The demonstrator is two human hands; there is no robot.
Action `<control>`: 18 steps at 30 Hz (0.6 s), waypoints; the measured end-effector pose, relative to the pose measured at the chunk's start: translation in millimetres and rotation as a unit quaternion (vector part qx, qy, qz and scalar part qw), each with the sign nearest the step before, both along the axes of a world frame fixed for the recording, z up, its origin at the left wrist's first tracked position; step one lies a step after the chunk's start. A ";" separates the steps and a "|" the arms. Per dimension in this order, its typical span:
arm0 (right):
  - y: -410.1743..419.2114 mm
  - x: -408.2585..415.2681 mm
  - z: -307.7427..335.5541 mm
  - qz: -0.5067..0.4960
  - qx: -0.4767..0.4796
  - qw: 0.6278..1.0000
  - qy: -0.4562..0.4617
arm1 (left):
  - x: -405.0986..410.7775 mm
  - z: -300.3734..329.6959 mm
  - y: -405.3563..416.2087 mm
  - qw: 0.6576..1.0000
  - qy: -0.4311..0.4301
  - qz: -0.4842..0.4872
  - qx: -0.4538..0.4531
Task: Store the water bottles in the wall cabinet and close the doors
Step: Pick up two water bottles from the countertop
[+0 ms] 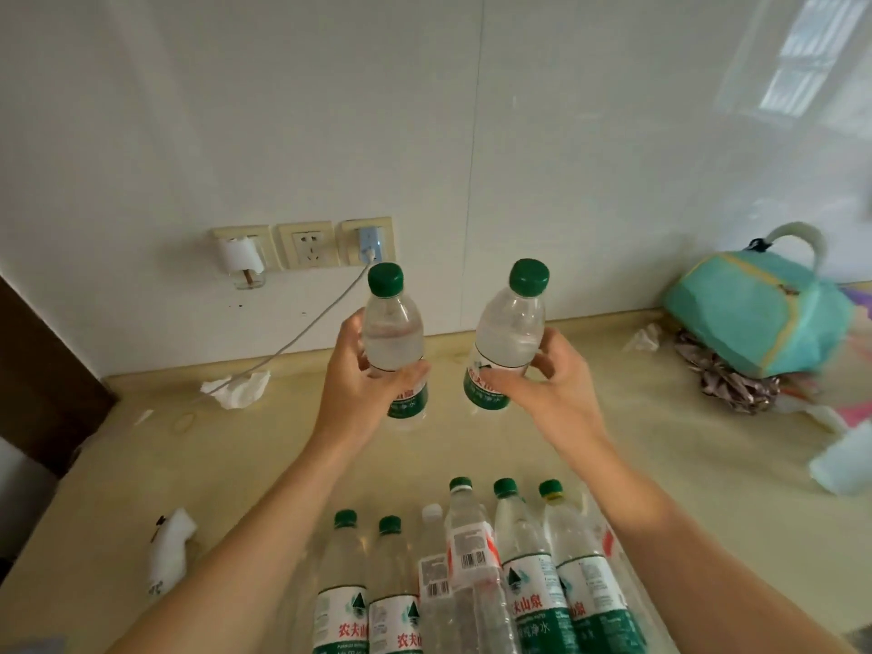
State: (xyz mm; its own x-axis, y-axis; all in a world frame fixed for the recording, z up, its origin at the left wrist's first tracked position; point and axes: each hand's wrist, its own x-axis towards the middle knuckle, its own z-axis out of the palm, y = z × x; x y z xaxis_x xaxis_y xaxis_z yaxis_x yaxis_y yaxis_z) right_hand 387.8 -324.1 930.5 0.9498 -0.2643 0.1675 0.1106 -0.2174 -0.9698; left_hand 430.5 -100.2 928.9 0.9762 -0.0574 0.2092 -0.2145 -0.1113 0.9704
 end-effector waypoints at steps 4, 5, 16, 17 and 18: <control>1.7 -22.3 69.3 -0.004 0.020 0.994 -0.111 | -13.3 66.9 -6.6 0.998 -0.046 -0.012 -0.031; 0.8 -26.8 86.2 0.000 0.027 0.990 -0.135 | -17.1 83.9 -8.5 0.998 -0.059 -0.015 -0.033; -27.0 -54.4 265.1 0.043 0.050 0.939 -0.337 | -75.1 265.8 -33.4 0.968 -0.248 0.014 -0.043; -31.9 -55.3 278.7 0.050 0.051 0.935 -0.346 | -80.2 280.2 -36.8 0.964 -0.262 0.026 -0.038; -36.4 -55.6 292.5 0.059 0.053 0.932 -0.354 | -84.3 294.3 -40.3 0.960 -0.277 0.033 -0.035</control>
State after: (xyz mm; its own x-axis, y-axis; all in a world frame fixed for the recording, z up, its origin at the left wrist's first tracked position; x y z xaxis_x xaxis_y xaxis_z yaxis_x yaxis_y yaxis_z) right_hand 332.2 -360.6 1223.0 0.6342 -0.2158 0.7424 0.7483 -0.0701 -0.6596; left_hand 346.2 -140.5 1223.1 0.7157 0.0344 0.6976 -0.6937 -0.0811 0.7157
